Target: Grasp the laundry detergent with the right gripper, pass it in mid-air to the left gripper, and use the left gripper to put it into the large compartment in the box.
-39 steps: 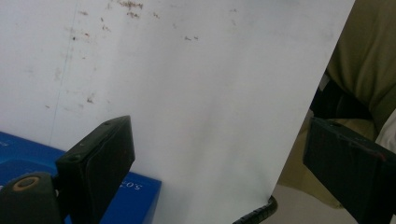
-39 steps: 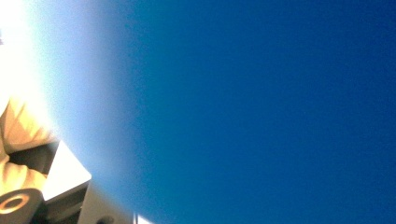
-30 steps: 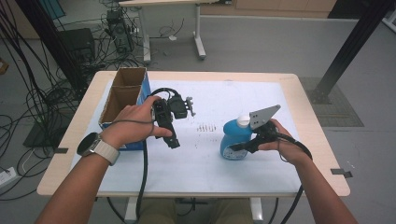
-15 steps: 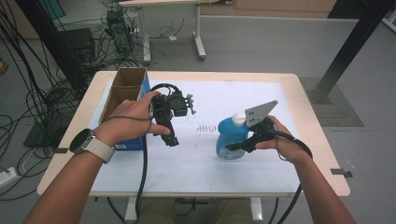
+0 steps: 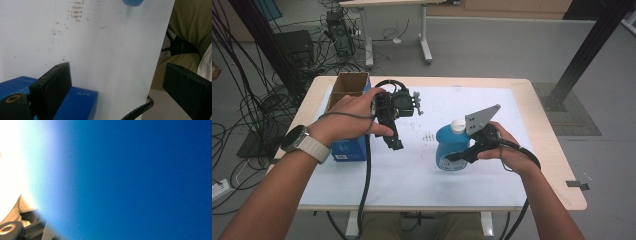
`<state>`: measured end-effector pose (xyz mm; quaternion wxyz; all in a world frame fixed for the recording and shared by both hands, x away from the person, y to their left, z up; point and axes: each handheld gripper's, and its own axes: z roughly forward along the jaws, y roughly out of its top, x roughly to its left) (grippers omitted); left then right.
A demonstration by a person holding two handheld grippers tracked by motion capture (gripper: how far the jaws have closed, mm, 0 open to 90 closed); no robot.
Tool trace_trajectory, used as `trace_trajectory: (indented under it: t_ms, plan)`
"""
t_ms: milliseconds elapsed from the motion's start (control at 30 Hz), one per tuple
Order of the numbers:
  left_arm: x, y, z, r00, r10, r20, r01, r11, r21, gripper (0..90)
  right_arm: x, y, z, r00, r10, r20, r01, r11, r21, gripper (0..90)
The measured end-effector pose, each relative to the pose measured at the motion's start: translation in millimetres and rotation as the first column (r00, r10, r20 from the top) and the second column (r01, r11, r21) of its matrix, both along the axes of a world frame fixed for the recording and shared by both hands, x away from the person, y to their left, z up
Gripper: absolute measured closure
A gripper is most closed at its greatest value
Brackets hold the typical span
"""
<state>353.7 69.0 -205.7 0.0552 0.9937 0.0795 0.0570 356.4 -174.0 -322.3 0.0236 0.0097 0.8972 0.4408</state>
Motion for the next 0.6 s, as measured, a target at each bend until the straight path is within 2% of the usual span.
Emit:
trace_trajectory:
  t_ms: [133, 400, 600]
  plan:
    - [0.7, -3.3, 9.6, 0.9997, -0.025, 0.008, 0.025, 0.9997, -0.007, 8.6, 0.0, 8.1, 5.7, 1.0000, 0.008, -0.004, -0.008, 1.000, -0.003, 44.2]
    - [1.8, -15.0, 26.8, 0.9972, -0.073, 0.013, 0.073, 0.9973, 0.007, 7.8, -0.6, 18.9, 14.9, 0.9999, 0.012, -0.007, -0.012, 1.000, 0.005, 44.2]
    - [1.7, -25.1, 34.5, 0.9945, -0.105, 0.004, 0.105, 0.9942, 0.023, 7.9, 0.4, 26.2, 19.1, 0.9998, 0.015, -0.011, -0.015, 1.000, 0.013, 44.2]
